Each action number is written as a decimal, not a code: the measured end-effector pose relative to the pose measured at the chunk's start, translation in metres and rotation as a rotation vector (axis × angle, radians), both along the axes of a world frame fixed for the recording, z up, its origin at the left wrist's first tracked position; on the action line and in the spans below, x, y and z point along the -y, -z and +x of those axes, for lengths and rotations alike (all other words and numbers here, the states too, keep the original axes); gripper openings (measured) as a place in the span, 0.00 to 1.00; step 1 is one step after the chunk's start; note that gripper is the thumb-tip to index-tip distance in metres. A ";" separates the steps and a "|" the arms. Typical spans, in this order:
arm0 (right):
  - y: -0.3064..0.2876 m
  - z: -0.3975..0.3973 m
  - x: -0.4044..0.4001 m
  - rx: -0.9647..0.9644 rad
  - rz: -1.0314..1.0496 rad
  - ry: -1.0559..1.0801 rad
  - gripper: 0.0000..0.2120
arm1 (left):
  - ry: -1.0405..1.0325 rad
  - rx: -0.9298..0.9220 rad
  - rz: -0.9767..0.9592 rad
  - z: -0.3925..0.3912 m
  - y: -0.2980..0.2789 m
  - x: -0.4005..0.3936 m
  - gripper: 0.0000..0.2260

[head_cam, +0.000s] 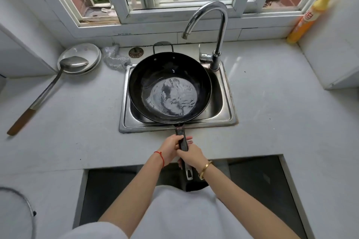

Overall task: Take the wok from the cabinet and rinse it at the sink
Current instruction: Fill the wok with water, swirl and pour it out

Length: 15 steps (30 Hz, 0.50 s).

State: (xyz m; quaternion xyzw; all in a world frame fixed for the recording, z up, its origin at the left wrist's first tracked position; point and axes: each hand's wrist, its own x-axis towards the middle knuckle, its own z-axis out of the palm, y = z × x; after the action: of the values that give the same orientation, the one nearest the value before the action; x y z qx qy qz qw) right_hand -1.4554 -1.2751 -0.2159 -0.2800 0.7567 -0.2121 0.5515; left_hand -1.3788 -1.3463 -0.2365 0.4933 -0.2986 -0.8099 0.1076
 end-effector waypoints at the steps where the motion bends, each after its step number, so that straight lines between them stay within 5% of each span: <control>1: 0.003 0.003 -0.001 0.086 0.005 0.123 0.06 | -0.014 -0.017 0.003 -0.001 -0.001 -0.002 0.08; 6: 0.009 0.013 -0.005 0.114 -0.002 0.356 0.09 | 0.009 -0.024 0.014 -0.001 0.004 -0.001 0.07; 15: 0.014 0.017 -0.004 0.040 -0.020 0.365 0.08 | 0.025 -0.003 -0.002 -0.004 -0.001 0.003 0.10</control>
State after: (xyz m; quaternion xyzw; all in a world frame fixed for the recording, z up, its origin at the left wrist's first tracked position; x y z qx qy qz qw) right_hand -1.4381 -1.2715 -0.2297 -0.1392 0.7816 -0.3217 0.5160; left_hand -1.3824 -1.3494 -0.2355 0.4881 -0.3053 -0.8117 0.0986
